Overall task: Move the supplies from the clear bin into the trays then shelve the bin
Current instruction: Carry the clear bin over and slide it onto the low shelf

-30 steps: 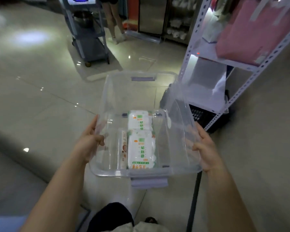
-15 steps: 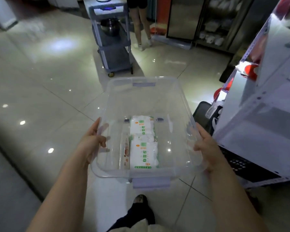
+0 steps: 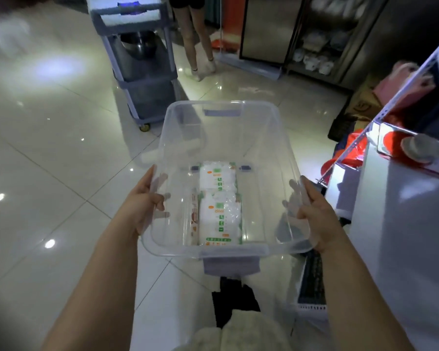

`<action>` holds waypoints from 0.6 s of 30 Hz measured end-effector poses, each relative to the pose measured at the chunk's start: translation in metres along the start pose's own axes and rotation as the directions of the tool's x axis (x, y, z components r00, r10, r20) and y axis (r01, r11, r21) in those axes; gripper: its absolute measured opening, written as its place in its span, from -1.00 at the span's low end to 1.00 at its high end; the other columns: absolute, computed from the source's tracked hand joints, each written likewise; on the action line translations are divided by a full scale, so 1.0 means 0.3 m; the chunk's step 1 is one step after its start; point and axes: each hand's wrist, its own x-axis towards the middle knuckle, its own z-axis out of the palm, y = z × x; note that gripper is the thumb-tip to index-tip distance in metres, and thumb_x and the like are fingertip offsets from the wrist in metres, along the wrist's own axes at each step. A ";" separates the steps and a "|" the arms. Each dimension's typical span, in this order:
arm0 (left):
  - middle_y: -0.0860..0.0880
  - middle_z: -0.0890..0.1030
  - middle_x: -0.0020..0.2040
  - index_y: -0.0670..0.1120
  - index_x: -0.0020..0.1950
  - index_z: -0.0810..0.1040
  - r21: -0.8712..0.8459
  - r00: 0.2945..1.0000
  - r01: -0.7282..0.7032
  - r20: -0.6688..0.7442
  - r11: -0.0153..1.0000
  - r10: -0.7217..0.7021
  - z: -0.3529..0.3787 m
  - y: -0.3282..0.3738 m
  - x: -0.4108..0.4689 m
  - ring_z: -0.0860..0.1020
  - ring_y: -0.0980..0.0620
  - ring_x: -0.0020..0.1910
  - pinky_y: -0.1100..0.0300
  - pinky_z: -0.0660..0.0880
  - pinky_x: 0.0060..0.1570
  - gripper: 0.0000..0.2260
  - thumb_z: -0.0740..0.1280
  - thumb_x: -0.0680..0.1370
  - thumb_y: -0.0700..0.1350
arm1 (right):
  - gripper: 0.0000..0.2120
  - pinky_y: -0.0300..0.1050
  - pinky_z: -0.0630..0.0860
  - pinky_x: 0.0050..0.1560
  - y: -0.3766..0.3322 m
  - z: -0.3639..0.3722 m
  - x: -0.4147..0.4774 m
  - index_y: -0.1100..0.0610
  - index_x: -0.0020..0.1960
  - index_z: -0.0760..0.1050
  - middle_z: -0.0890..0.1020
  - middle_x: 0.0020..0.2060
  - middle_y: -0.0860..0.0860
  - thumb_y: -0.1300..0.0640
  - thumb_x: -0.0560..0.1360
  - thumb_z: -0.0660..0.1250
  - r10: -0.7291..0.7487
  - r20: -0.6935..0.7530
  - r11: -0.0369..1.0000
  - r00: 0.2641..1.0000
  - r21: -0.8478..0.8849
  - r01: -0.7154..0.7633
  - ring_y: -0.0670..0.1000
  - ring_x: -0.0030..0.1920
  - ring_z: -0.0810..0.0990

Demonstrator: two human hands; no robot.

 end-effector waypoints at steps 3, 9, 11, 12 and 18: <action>0.13 0.37 0.41 0.26 0.42 0.29 -0.007 1.000 -0.007 -0.025 1.000 0.007 0.081 0.118 0.193 0.49 -0.15 0.22 -0.01 0.55 -0.22 -0.10 0.08 0.31 -0.57 | -0.15 0.08 0.52 0.09 -0.103 0.000 0.267 -0.17 0.44 0.26 0.46 0.31 -0.27 0.55 0.34 0.06 0.006 0.033 1.000 0.999 0.011 -0.007 0.17 0.27 0.49; 0.15 0.41 0.35 0.36 0.25 0.43 -0.022 0.998 -0.049 -0.036 0.999 0.049 0.176 0.334 0.525 0.48 -0.13 0.23 -0.05 0.54 -0.12 -0.13 0.09 0.31 -0.57 | -0.20 0.08 0.51 0.16 -0.312 0.037 0.682 -0.22 0.40 0.31 0.46 0.32 -0.26 0.54 0.40 0.11 -0.024 0.109 1.000 0.994 0.009 0.023 0.10 0.27 0.49; 0.15 0.40 0.37 0.32 0.34 0.36 -0.009 0.998 -0.048 -0.039 0.999 0.047 0.202 0.400 0.657 0.48 -0.12 0.24 -0.07 0.52 -0.08 -0.12 0.08 0.32 -0.57 | -0.22 0.09 0.50 0.18 -0.351 0.053 0.802 -0.20 0.42 0.29 0.44 0.35 -0.24 0.53 0.44 0.12 -0.032 0.108 0.999 0.994 0.017 0.030 0.08 0.27 0.49; 0.15 0.41 0.37 0.32 0.33 0.36 0.002 0.999 -0.047 -0.029 0.999 0.047 0.217 0.435 0.729 0.49 -0.11 0.22 -0.06 0.52 -0.09 -0.12 0.08 0.32 -0.57 | -0.23 0.09 0.50 0.18 -0.364 0.062 0.863 -0.19 0.43 0.28 0.43 0.36 -0.22 0.52 0.45 0.13 -0.031 0.097 0.999 0.995 0.026 0.029 0.07 0.27 0.49; 0.19 0.58 0.10 0.39 0.13 0.52 0.142 0.984 -0.061 0.175 0.988 0.035 0.360 0.647 1.218 0.55 -0.09 0.06 -0.09 0.61 -0.11 -0.18 0.18 0.23 -0.50 | -0.27 0.11 0.52 0.14 -0.405 0.083 1.220 -0.16 0.44 0.26 0.44 0.36 -0.20 0.50 0.47 0.15 -0.010 -0.065 0.994 0.998 0.106 0.017 0.09 0.28 0.50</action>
